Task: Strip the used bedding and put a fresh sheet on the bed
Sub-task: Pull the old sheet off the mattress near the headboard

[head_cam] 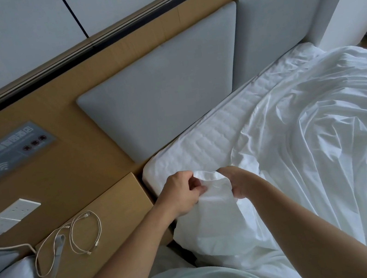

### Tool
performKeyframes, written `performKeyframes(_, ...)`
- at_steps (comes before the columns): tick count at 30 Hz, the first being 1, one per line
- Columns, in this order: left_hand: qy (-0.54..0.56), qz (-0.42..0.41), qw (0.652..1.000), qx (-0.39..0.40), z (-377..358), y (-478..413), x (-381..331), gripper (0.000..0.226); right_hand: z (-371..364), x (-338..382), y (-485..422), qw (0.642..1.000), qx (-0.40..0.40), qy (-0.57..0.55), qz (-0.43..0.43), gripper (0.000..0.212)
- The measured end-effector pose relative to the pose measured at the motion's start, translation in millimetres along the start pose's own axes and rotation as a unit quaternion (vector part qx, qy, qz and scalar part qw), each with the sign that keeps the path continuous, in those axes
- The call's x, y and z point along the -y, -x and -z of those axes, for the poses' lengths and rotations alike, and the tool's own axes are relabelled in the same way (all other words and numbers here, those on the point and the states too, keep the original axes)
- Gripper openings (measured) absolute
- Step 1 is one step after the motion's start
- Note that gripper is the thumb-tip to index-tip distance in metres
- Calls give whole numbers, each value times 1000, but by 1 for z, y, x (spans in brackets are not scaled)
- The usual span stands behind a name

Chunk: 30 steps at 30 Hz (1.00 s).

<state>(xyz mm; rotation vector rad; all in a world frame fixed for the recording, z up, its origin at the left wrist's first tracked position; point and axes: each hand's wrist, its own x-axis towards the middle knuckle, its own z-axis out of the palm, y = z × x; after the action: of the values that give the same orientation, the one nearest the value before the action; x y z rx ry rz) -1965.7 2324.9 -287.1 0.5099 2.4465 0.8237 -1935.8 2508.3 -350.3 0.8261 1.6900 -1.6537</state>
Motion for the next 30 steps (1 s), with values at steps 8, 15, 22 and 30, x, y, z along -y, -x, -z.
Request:
performKeyframes(8, 179, -7, 982, 60, -22, 4, 20, 17, -6, 5, 1, 999, -8, -38, 24, 9)
performKeyframes(15, 7, -58, 995, 83, -16, -22, 32, 54, -22, 0, 2, 992, -12, -108, 67, 9)
performKeyframes(22, 19, -34, 999, 3, 9, -53, 67, 23, -35, -70, -1, 903, -347, 252, -16, 70)
performKeyframes(30, 13, -4, 997, 77, 47, -84, 136, 43, -49, -148, -21, 869, -430, -214, -122, 50)
